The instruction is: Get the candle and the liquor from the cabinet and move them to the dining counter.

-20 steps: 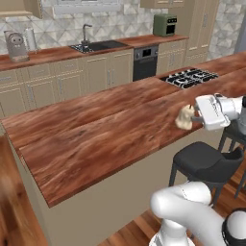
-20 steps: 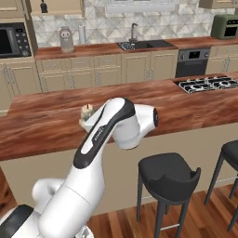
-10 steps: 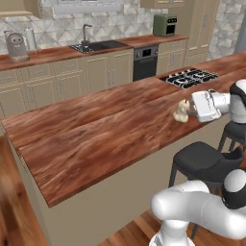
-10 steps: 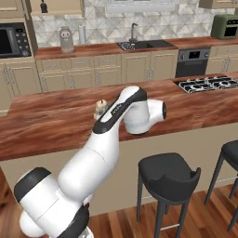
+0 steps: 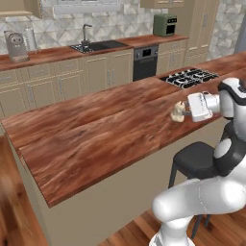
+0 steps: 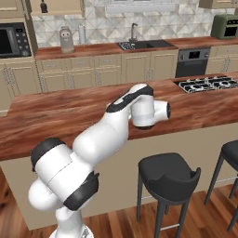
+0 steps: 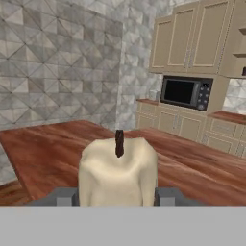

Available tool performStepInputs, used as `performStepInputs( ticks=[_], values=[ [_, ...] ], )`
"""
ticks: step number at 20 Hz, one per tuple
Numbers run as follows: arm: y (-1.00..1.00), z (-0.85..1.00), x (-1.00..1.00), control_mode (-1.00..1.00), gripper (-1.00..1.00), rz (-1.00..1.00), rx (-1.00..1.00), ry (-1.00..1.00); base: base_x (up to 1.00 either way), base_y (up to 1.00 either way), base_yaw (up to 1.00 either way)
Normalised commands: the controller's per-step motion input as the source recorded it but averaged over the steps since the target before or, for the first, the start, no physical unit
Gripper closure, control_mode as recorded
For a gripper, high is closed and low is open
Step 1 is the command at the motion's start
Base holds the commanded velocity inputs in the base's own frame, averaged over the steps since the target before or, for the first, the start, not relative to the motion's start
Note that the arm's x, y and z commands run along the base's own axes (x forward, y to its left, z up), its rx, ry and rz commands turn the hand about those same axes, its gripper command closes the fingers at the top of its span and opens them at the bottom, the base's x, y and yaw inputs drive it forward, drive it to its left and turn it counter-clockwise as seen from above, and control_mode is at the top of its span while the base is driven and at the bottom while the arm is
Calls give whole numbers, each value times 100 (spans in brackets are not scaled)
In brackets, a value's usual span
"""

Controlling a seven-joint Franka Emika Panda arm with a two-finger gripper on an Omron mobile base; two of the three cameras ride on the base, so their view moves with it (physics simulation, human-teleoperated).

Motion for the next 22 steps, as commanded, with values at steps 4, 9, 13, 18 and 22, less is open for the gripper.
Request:
performStepInputs(
  ticks=[4, 9, 13, 18, 22],
  values=[
    [-7, -28, 49, -100, 100, 0, -3, 0, 0, 0, 0],
    [-4, -24, 39, -100, 100, 0, -5, 1, 0, 0, 0],
    [-10, -23, 33, -100, 100, 0, -1, 0, 0, 0, 0],
    [-6, -26, 35, -100, 100, 0, -1, 1, 0, 0, 0],
    [-1, -30, 27, -100, 100, 0, 0, 0, 0, 0, 0]
  ],
)
